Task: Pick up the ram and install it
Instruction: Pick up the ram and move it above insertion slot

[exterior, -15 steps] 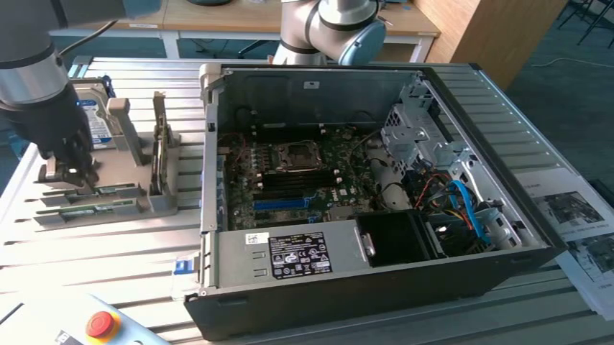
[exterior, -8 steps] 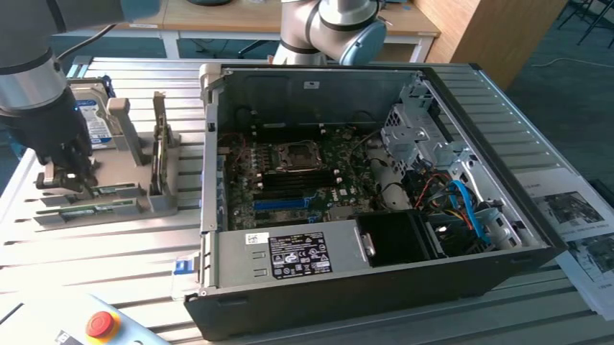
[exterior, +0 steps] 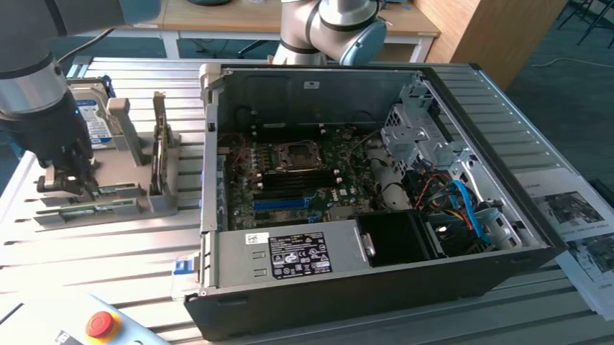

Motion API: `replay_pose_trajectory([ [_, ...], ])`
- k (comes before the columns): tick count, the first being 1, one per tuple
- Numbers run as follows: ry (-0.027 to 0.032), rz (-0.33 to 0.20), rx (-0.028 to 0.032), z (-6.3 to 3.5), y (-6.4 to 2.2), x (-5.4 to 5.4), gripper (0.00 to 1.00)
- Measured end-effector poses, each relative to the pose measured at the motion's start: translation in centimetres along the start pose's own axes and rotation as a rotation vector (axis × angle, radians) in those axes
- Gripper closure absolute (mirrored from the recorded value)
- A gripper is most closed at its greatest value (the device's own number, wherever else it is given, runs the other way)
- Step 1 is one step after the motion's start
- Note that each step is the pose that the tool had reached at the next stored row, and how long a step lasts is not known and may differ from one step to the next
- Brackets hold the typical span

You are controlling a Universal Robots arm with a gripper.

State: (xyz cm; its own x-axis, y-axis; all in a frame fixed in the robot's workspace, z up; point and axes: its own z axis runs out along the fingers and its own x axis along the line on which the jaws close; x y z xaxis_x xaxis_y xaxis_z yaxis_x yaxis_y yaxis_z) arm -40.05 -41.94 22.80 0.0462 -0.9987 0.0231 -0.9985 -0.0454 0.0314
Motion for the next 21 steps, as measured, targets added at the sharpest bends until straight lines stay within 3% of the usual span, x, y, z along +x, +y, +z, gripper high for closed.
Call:
replay_pose_trajectory([
  [11, 0.0000, 0.000, 0.0002, 1.45, -0.04, 0.1, 0.69],
  [17, -0.0001, 0.000, 0.0003, 1.54, -0.05, 0.2, 0.69],
  [21, 0.0000, 0.000, 0.0002, 1.52, -0.54, 0.2, 0.69],
])
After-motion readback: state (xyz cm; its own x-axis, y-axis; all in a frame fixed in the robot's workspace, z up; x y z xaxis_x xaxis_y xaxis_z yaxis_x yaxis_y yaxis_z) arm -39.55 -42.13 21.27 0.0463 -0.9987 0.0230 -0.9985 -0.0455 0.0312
